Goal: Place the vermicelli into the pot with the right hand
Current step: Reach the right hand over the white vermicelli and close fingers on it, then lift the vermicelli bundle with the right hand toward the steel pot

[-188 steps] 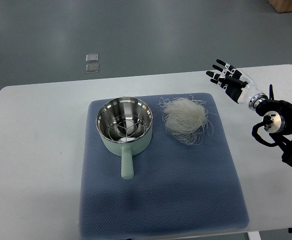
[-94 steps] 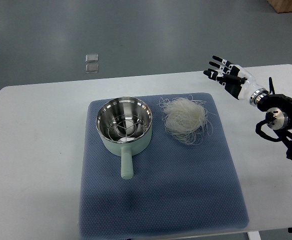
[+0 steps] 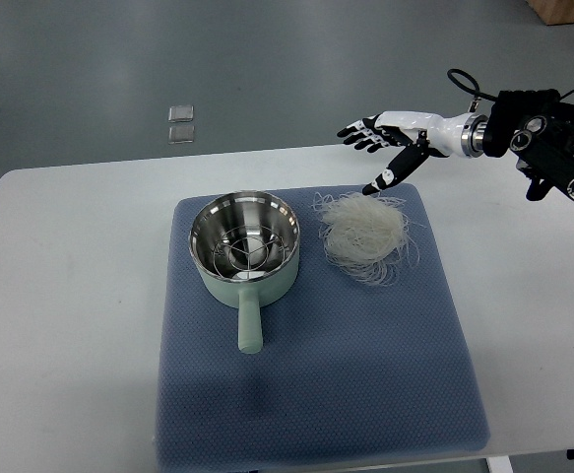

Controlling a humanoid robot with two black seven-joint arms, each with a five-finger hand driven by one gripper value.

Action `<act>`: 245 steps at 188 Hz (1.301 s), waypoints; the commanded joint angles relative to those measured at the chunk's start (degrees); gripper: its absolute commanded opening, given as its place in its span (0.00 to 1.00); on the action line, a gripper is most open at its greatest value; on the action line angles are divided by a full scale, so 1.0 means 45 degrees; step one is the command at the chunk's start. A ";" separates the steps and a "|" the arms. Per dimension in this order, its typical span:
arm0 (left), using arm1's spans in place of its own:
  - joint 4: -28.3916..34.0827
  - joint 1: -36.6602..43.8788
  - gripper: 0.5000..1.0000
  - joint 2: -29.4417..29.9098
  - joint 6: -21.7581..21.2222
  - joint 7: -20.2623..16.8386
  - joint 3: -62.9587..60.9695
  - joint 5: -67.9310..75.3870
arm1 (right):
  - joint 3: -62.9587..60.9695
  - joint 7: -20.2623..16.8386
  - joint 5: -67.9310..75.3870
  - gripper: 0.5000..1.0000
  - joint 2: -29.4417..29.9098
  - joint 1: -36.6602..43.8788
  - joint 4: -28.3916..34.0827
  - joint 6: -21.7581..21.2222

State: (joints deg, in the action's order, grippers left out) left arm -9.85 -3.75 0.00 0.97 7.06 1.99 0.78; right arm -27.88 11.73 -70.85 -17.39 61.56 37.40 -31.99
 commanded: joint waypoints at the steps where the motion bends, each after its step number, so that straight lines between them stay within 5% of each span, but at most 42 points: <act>1: 0.0002 -0.0045 1.00 0.0000 -0.0001 0.0014 -0.0012 -0.0018 | 0.2270 0.0051 -0.0331 0.85 0.0036 0.0695 0.0399 0.0058; 81: -0.0017 -0.0084 1.00 0.0000 0.0117 -0.0006 0.0027 0.0001 | 0.5258 0.0109 -0.2538 0.80 0.0661 0.1008 0.0399 0.1952; 102: -0.0017 -0.0084 1.00 0.0000 0.0136 -0.0006 0.0007 0.0001 | 0.5922 0.0109 -0.2811 0.45 0.0681 0.0988 0.0360 0.2324; 113: -0.0017 -0.0084 1.00 0.0000 0.0136 -0.0006 0.0007 0.0021 | 0.5961 0.0109 -0.2811 0.00 0.0681 0.0988 0.0321 0.2382; 177: -0.0017 -0.0103 1.00 0.0000 0.0136 -0.0006 0.0027 0.0021 | 0.5727 0.0226 -0.2499 0.00 0.0427 0.1750 0.0379 0.3320; 245: -0.0017 -0.0084 1.00 0.0000 0.0117 0.0014 0.0027 0.0021 | 0.3735 0.0734 -0.1522 0.00 -0.0354 0.3371 0.1297 0.1738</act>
State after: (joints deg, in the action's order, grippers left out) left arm -9.93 -4.13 0.00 1.50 7.08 2.12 0.89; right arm -9.19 14.97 -78.44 -18.69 75.31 42.32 -22.57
